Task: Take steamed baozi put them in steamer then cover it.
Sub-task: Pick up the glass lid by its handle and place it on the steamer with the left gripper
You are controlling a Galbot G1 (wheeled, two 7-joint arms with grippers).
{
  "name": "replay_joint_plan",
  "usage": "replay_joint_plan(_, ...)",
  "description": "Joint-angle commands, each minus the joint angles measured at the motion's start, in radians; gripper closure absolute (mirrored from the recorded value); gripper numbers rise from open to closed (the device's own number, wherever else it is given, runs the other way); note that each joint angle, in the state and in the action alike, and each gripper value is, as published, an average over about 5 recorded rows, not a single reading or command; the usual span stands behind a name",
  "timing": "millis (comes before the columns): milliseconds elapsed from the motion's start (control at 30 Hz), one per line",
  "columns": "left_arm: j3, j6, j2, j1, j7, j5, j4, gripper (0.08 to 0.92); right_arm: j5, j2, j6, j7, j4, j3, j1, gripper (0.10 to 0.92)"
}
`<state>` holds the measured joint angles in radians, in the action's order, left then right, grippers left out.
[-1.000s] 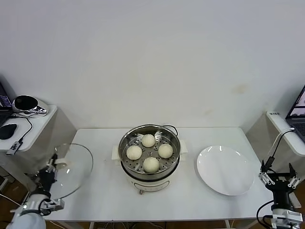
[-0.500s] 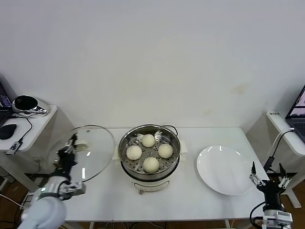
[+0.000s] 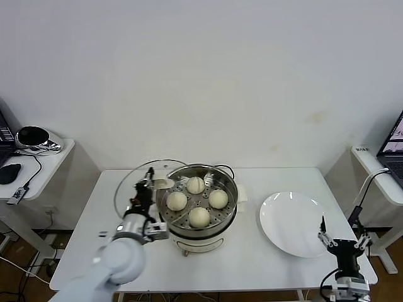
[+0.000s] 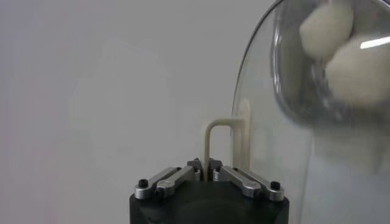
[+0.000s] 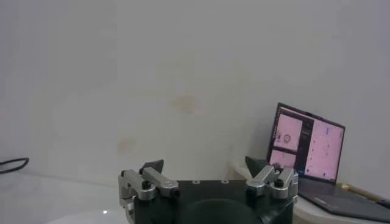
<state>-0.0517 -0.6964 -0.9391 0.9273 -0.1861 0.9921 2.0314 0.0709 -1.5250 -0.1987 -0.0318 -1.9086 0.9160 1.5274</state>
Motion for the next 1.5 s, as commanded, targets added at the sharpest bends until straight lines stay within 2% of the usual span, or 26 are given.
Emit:
replay_joint_plan(33, -0.202, -0.082, -0.152, -0.177, -0.101, 0.126, -0.096, 0.863, 0.047, -0.015, 0.003, 0.004, 0.011, -0.020, -0.009, 0.203)
replay_joint_plan(533, -0.204, -0.080, -0.273, -0.175, -0.113, 0.237, -0.197, 0.863, 0.059, -0.021, -0.006, 0.008, 0.024, -0.032, -0.012, 0.203)
replay_joint_plan(867, -0.206, -0.080, -0.309, -0.154, -0.114, 0.263, -0.204, 0.863, 0.067, -0.025, -0.013, 0.010, 0.033, -0.037, -0.010, 0.203)
replay_joint_plan(1500, -0.198, -0.065, -0.329, -0.120, -0.103, 0.295, -0.226, 0.863, 0.068, -0.023, -0.017, 0.010, 0.035, -0.045, -0.007, 0.203)
